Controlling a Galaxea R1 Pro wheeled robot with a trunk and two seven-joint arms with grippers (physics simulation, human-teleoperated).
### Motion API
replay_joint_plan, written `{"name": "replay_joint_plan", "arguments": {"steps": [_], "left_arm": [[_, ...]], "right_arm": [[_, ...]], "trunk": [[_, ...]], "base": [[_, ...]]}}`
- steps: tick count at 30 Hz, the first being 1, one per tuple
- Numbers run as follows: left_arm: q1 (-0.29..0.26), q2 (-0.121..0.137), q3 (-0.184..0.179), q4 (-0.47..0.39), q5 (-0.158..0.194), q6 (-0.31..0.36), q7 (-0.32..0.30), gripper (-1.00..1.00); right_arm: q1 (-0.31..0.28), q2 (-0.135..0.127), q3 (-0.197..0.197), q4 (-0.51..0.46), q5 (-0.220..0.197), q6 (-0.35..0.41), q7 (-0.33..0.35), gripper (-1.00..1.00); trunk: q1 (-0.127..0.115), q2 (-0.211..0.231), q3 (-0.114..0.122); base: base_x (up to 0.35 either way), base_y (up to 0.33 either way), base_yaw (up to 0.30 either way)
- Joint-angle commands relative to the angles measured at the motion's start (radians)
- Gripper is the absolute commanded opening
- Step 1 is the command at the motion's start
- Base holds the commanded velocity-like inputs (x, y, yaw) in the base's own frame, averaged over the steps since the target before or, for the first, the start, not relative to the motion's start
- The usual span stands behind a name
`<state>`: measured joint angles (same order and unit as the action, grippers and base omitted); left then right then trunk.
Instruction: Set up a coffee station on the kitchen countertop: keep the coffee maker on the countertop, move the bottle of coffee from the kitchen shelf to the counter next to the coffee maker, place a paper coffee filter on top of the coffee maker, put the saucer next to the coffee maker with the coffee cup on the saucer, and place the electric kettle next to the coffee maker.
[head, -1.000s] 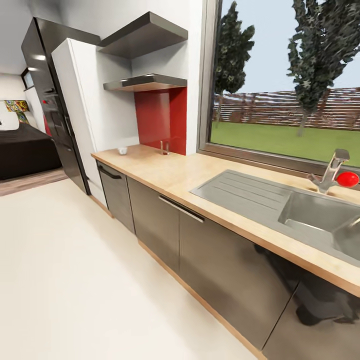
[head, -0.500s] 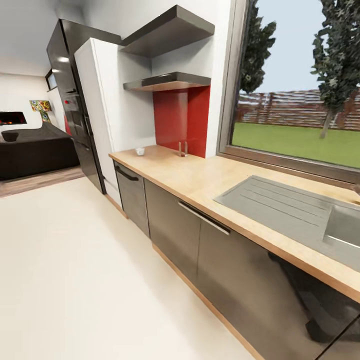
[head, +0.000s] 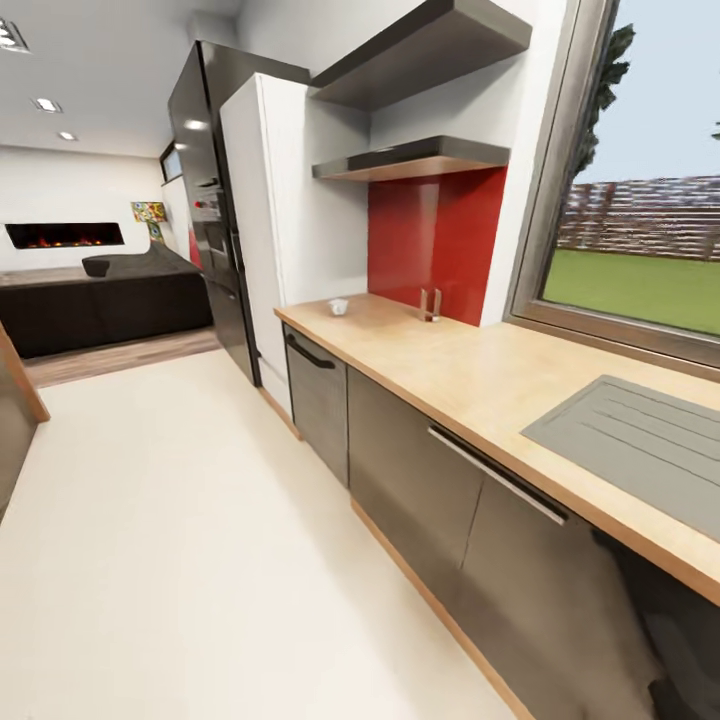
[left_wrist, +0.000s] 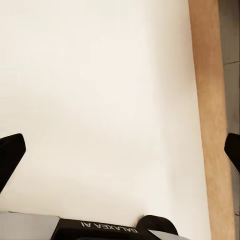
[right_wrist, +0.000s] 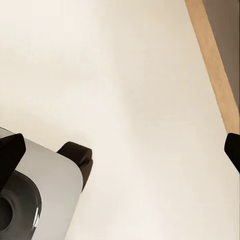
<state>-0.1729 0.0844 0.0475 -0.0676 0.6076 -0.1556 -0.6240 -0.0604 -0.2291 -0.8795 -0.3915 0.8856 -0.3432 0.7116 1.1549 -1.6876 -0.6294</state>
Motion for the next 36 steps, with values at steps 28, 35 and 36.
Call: {"name": "replay_joint_plan", "arguments": {"steps": [28, 35, 36], "left_arm": [[0.0, 0.0, 0.004, 0.002, -0.005, -0.004, -0.003, 1.0], [-0.001, 0.0, 0.004, 0.002, -0.005, -0.004, -0.003, 1.0], [-0.001, 0.0, 0.004, 0.002, -0.005, -0.004, -0.003, 1.0]], "right_arm": [[-0.001, 0.018, -0.01, 0.078, 0.202, -0.005, 0.0, 1.0], [-0.001, 0.017, -0.008, 0.078, 0.201, -0.004, 0.0, 1.0], [-0.001, 0.017, -0.008, 0.078, 0.201, -0.004, 0.0, 1.0]], "trunk": [[0.0, 0.0, -0.001], [0.0, 0.0, -0.001], [0.0, 0.0, -0.001]], "base": [[0.249, 0.226, 0.158], [0.322, 0.054, 0.001], [0.327, 0.011, 0.0]]}}
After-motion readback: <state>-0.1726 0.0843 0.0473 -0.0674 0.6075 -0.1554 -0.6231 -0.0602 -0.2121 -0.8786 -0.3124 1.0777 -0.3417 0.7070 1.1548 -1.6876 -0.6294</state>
